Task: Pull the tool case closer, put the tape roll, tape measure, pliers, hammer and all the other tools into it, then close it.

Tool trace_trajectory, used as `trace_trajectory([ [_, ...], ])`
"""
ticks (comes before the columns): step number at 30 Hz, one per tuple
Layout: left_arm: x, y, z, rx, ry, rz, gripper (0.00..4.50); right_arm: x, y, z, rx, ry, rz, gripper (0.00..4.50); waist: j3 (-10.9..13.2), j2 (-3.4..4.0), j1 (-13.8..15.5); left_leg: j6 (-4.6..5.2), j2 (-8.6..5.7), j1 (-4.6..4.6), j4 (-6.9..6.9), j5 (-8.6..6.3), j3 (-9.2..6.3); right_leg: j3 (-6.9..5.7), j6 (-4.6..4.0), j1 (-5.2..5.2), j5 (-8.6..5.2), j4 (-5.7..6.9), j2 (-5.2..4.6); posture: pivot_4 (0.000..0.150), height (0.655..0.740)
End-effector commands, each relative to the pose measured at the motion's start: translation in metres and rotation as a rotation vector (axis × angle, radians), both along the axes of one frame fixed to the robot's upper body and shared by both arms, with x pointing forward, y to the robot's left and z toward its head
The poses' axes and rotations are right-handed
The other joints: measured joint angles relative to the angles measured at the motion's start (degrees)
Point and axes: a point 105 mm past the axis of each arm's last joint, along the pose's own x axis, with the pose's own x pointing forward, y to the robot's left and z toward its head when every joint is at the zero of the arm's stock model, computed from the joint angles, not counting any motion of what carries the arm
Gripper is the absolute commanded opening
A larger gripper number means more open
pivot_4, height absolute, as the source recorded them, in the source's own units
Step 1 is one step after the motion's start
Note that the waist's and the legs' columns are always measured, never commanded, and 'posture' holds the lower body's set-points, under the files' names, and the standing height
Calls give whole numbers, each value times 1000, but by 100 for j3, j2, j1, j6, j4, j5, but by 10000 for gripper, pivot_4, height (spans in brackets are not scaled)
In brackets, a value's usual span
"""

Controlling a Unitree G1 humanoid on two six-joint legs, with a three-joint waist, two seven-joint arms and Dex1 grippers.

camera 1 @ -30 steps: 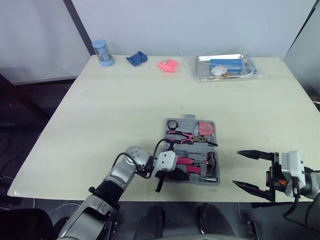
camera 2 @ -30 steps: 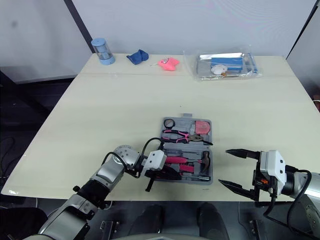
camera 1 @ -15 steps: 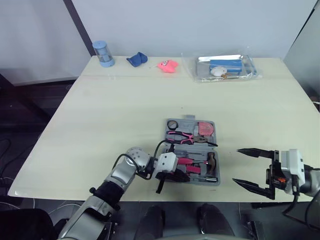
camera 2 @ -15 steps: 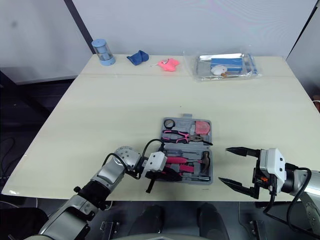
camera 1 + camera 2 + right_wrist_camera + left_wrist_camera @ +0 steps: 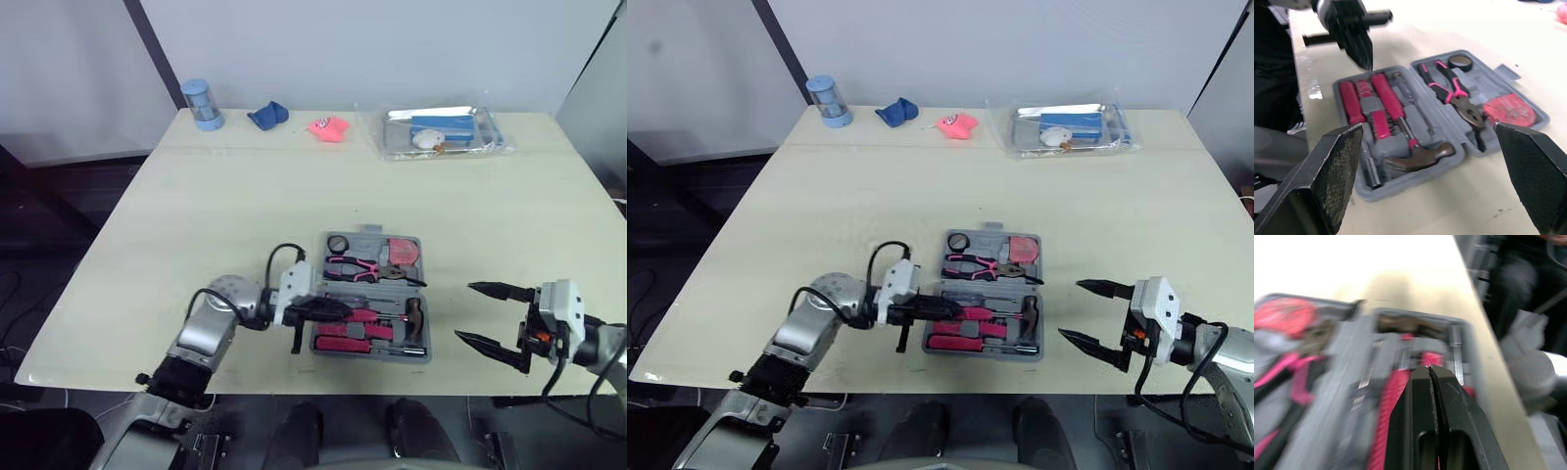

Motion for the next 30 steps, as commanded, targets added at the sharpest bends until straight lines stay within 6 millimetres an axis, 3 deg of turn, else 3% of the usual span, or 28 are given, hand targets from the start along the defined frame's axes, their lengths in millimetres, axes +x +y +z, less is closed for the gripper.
trace_trajectory([
  [1, 25, 46, 7, -2, 13, 212, 617, 18, 0, -9, -16, 41, -43, 45000, 0, 0, -4, 0, 0, 0, 0, 0, 0, 0, 0, 0, 0, 0, 0, 1500, 7400],
  [3, 32, 60, 4, 20, 16, 264, 617, 25, -1, -18, -50, 70, -52, 45000, 1, 1, -4, 0, 0, 2, 0, 0, 0, -1, 0, 0, 0, 1, 0, 1500, 7400],
  [6, 40, 74, 0, 38, 22, 311, 0, 40, 0, -25, -77, 84, -61, 36539, 2, 1, 6, 0, -1, -5, 0, 0, -2, -4, 0, -4, 0, -4, -1, 1500, 7400],
  [10, 51, 84, -3, 55, -54, 352, 0, 57, 1, -36, -133, 96, -68, 14737, 2, 1, 11, -1, -2, -11, -1, 1, -8, -11, 0, -7, 0, -6, -1, 1500, 7400],
  [11, 52, 85, -6, 53, -55, 362, 0, 60, 2, -40, -153, 104, -65, 12435, 2, 1, 8, -1, -2, -11, -1, 1, -9, -11, -1, -7, 0, -6, -1, 1500, 7400],
  [13, 51, 85, -6, 9, -72, 351, 0, 65, 5, -48, -191, 116, -52, 2734, 2, 1, 0, -2, -2, -12, -1, 1, -9, -13, -1, -8, 1, -7, -2, 1500, 7400],
  [14, 51, 85, -8, 5, -78, 345, 0, 67, 6, -50, -204, 118, -46, 739, 2, 1, -2, -2, -2, -12, -1, 1, -9, -13, -1, -10, 1, -5, -2, 1500, 7400],
  [30, 58, 62, -35, 102, 8, 230, 0, 85, 35, -67, -255, 107, 35, 739, 2, 2, -16, -2, -3, -14, -1, 1, -12, -16, -1, -13, 1, 0, -1, 1500, 7400],
])
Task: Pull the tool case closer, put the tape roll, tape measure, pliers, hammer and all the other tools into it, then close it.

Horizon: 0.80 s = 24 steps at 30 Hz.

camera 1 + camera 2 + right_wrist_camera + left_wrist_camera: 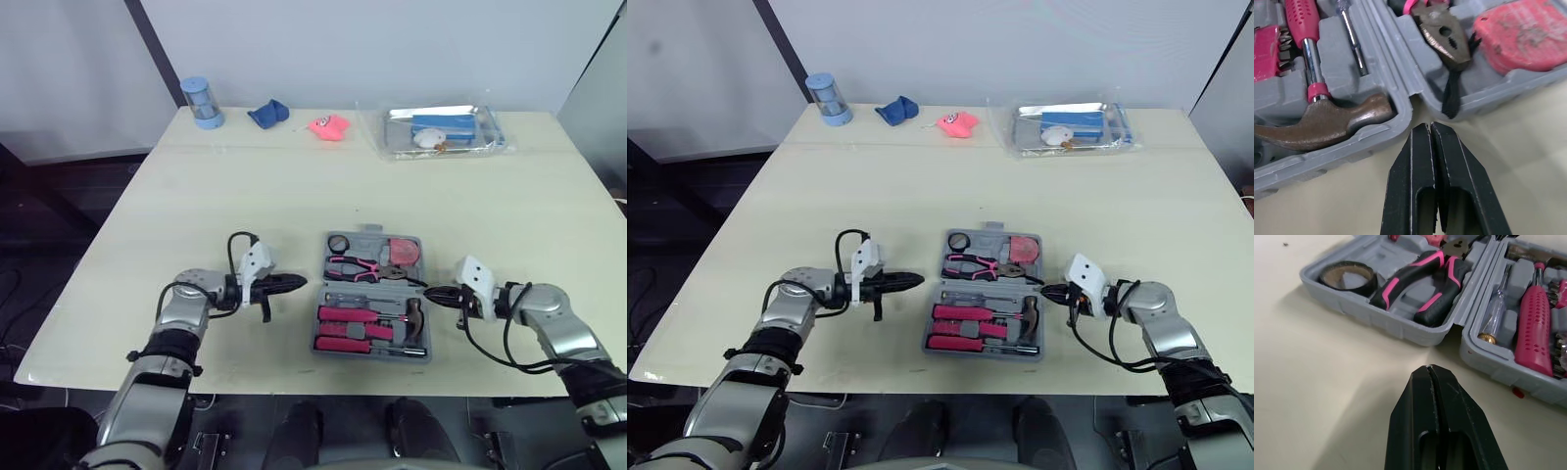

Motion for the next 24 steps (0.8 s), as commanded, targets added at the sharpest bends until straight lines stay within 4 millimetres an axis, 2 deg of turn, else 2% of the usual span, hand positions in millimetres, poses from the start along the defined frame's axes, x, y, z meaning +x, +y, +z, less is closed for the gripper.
trace_trajectory([
  [1, 2, -4, 2, 26, -16, -32, 0, 3, 5, 6, -2, -37, 25, 739, 0, 0, -5, 0, 0, 1, 0, 0, 0, 0, 0, 0, 0, 1, 0, 1500, 7400],
  [24, 5, -29, -6, 28, 17, -84, 0, 5, 12, 7, 1, -57, 46, 739, 0, 0, -16, 0, 0, 0, 0, 0, -2, -1, 0, -2, 0, 3, 1, 1500, 7400],
])
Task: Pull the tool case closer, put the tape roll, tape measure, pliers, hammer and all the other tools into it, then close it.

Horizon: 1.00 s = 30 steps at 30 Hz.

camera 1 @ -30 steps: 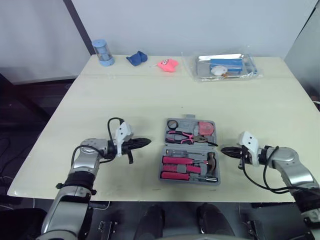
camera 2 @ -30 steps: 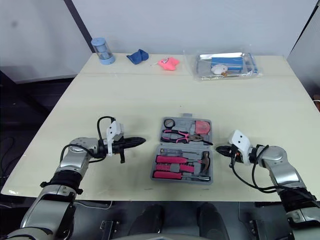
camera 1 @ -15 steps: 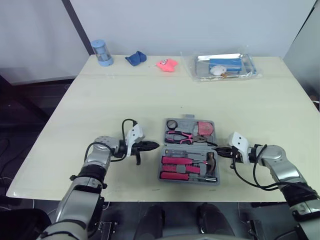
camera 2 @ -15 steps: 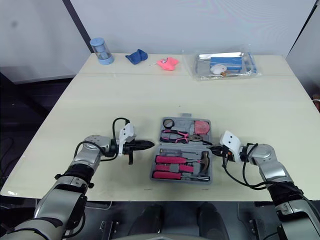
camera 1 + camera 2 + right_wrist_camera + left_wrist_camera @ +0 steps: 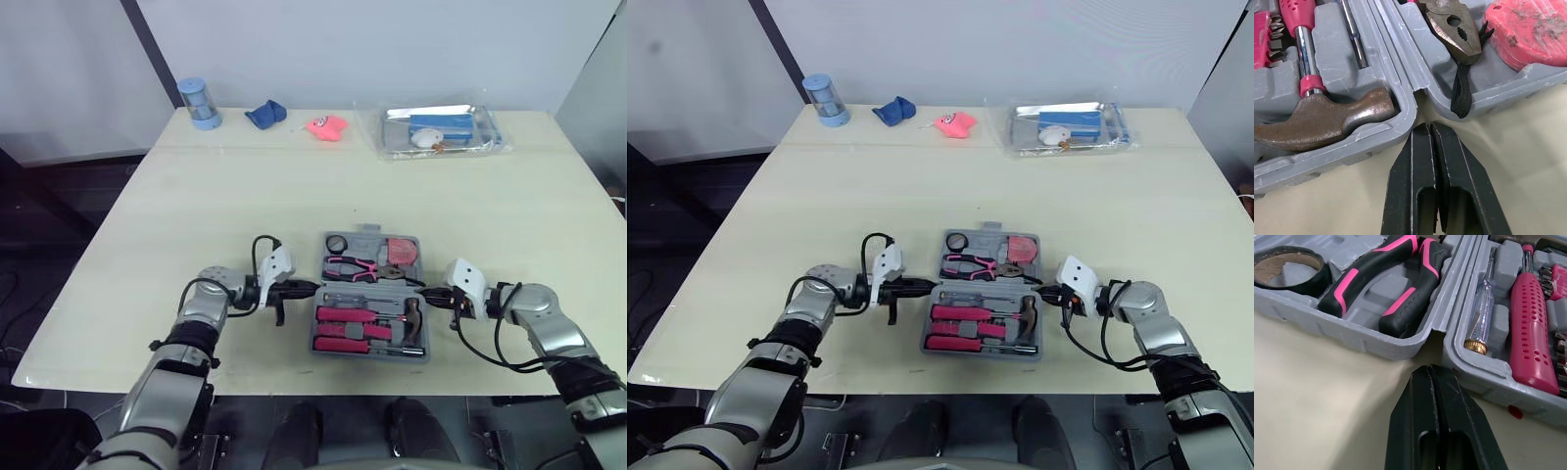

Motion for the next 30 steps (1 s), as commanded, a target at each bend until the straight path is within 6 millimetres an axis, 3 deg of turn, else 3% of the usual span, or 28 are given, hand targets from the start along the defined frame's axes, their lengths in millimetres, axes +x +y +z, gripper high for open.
trace_trajectory([
  [1, 5, -3, 4, -1, -18, 0, 0, 2, 9, 12, 26, -51, 36, 739, 0, 0, -4, 0, 0, 0, 0, 0, 0, 0, 0, 0, 0, 0, 0, 1500, 7400],
  [14, 4, -14, 2, -10, -1, -24, 0, 1, 18, 16, 64, -55, 57, 739, 0, 0, -1, 0, 0, 0, 0, 0, -1, 0, 0, 0, 0, 1, 0, 1500, 7400],
  [30, -38, -19, -1, -20, 81, -130, 0, -19, 20, 9, 77, 39, 127, 739, 0, 1, 11, 0, 0, -1, -4, 0, -1, 0, 0, -1, 0, -2, 0, 1500, 7400],
])
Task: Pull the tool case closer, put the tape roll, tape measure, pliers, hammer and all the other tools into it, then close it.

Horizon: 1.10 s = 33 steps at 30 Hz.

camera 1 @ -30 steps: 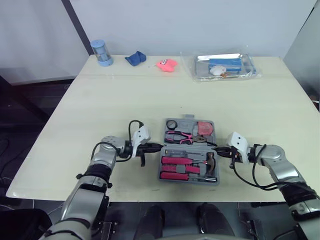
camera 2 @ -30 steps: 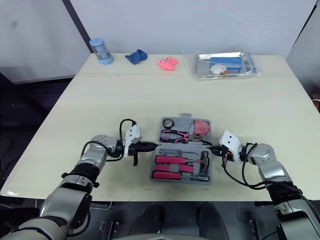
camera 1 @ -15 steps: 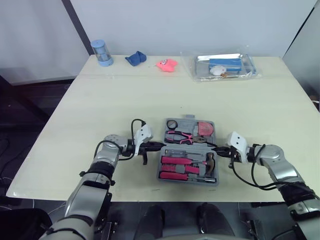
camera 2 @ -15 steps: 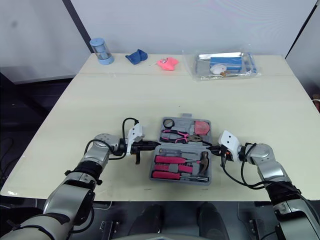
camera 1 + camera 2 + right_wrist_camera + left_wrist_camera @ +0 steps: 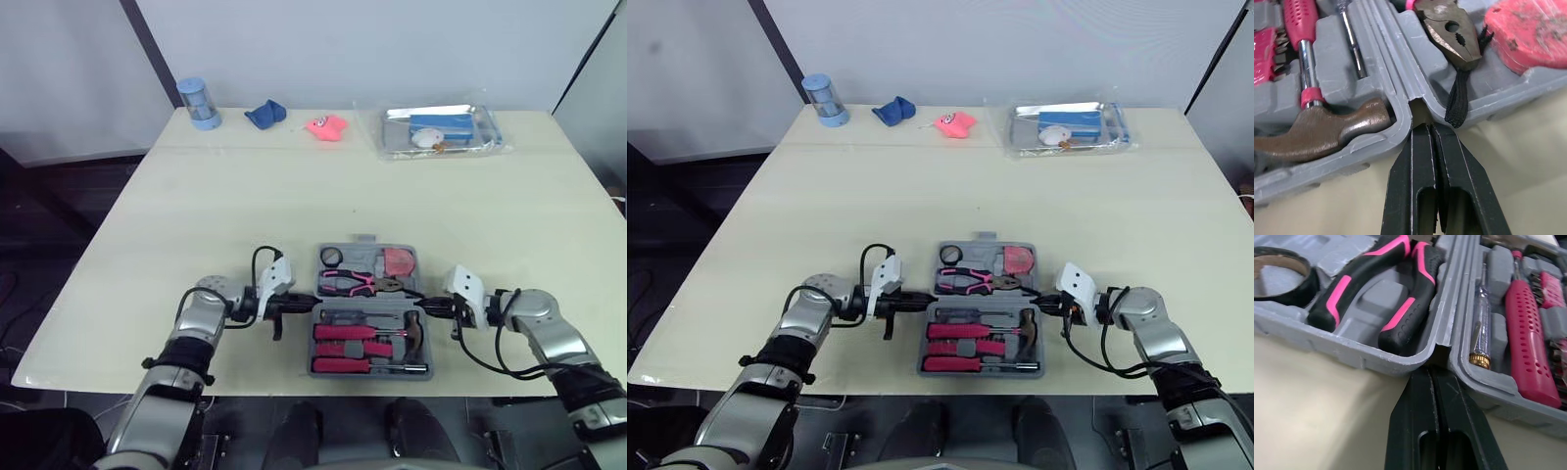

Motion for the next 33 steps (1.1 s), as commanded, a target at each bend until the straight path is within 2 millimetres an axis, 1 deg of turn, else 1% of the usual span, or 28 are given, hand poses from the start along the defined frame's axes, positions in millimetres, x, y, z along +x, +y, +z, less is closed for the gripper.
trace_trajectory([
  [1, -9, -16, 5, -26, -5, -73, 0, -4, 14, 13, 47, -33, 69, 739, 0, 0, 3, 0, 0, 0, 0, 0, 0, 0, 0, 0, 0, 0, 0, 1500, 7400],
  [6, -12, -16, 4, -22, 3, -73, 0, -6, 14, 13, 48, -20, 75, 739, 0, 0, 5, 0, 0, 0, 0, 0, 1, 0, 0, 0, 0, -1, 0, 1500, 7400],
  [12, -13, -15, 2, -14, 8, -72, 0, -15, 15, 13, 56, 27, 102, 739, 0, 0, 7, 0, 0, 0, 0, 0, 0, 0, 0, 0, 0, -1, -1, 1500, 7400],
  [23, -12, -13, 2, -4, 8, -74, 0, -9, 10, 12, 38, -5, 70, 739, 0, 0, 7, 0, 0, 0, 0, 0, 0, 0, 0, 0, 0, -1, 0, 1500, 7400],
  [28, -8, -3, 9, -4, -29, -38, 0, -8, -1, 13, 13, -18, 44, 739, 0, 0, 5, 0, 0, 0, 0, 0, 0, 0, 0, 0, 0, -1, 0, 1500, 7400],
  [33, 6, 18, 28, -42, -99, 48, 0, -4, -15, 26, 65, -3, -17, 739, 0, 0, 3, 0, 0, 0, 0, 0, 0, 0, 0, 0, 0, 0, -1, 1500, 7400],
])
